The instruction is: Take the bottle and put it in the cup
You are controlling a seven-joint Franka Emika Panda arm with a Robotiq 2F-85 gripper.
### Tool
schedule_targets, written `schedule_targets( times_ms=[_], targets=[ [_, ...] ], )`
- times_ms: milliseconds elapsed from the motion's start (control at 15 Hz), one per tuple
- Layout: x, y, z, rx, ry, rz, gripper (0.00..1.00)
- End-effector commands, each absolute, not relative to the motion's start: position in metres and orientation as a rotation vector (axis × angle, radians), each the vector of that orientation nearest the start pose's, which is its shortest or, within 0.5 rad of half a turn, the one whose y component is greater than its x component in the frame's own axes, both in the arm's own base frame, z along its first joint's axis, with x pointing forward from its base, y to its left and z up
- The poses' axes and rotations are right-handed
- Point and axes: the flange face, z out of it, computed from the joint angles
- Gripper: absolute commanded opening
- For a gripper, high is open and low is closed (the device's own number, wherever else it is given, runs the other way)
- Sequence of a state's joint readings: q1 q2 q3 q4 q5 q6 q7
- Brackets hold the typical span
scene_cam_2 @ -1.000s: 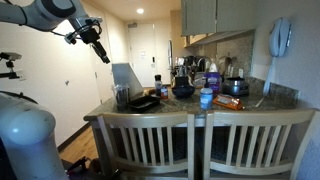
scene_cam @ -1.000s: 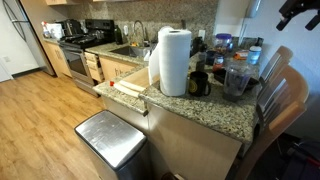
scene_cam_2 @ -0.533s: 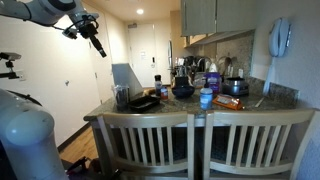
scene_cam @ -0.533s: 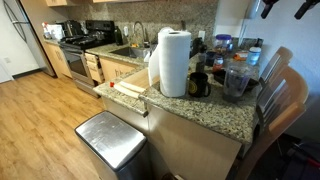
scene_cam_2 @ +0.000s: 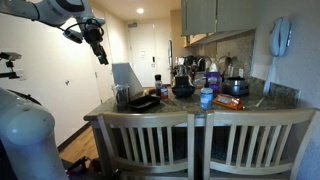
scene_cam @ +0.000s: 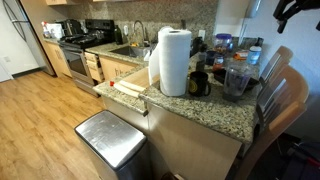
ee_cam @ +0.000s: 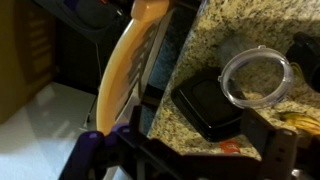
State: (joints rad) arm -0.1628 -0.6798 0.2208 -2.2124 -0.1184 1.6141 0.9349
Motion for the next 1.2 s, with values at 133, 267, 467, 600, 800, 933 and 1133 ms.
schedule_targets(
  times_ms=[133,267,467,600,800,933,1133],
  targets=[
    [0.341,0.034,0.618,-2.912,1.661,-0.237,1.00],
    [0.340,0.035,0.619,-2.915,1.652,-0.242,1.00],
    [0.341,0.033,0.619,-3.051,1.466,-0.145,1.00],
    [0.342,0.033,0.619,-3.077,1.307,-0.089,1.00],
    [0.338,0.030,0.621,-3.155,1.104,0.032,1.00],
    [0.331,0.027,0.623,-3.243,1.113,0.173,1.00],
    [0.317,0.025,0.626,-3.292,1.319,0.341,1.00]
  ],
)
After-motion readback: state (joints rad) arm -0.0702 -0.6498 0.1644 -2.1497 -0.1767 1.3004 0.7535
